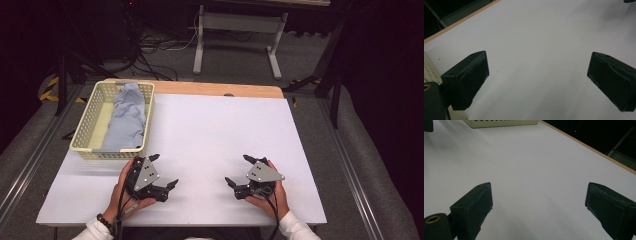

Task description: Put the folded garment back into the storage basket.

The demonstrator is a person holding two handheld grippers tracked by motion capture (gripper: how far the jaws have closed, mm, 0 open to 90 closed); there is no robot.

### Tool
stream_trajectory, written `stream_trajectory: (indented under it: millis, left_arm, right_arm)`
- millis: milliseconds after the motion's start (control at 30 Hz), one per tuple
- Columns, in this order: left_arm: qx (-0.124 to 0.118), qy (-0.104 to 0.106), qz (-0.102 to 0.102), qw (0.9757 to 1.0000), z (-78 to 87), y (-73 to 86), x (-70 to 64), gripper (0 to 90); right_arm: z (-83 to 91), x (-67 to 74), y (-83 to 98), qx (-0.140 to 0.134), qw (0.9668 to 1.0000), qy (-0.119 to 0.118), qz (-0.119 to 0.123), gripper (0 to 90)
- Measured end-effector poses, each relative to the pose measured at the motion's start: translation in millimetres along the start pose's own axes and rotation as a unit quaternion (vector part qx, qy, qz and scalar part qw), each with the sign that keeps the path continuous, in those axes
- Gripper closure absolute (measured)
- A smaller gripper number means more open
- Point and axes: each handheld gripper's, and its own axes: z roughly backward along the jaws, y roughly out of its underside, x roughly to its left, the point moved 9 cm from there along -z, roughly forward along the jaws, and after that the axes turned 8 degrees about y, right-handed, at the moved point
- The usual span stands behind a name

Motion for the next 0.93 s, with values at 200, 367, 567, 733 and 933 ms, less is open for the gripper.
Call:
stream_trajectory:
  millis: [200, 367, 567, 733, 933]
  left_arm:
    - [0.002, 0.001, -0.001, 1.0000, -1.1, 0.7, 0.0, 4.6]
    - [-0.001, -0.001, 0.004, 1.0000, -3.2, -0.5, 0.4, 4.8]
    - [-0.005, -0.005, 0.001, 1.0000, -1.1, -2.1, 2.0, 4.8]
    - [-0.008, -0.005, 0.002, 1.0000, -0.5, -2.9, 1.9, 4.8]
    - [-0.006, -0.004, 0.000, 1.0000, -0.2, -3.0, 2.5, 4.7]
  right_arm:
    - [-0.3, -0.8, 0.2, 0.002, 1.0000, 0.002, 0.002, 8.4]
    - [-0.5, -1.2, 1.2, 0.007, 1.0000, 0.001, 0.000, 8.6]
    - [-1.1, -2.2, 3.0, 0.014, 0.9999, 0.002, -0.001, 9.0]
    - [-1.1, -1.4, 2.9, 0.015, 0.9999, 0.004, 0.001, 9.1]
    - [-1.1, -2.4, 3.4, 0.017, 0.9998, 0.006, 0.000, 9.0]
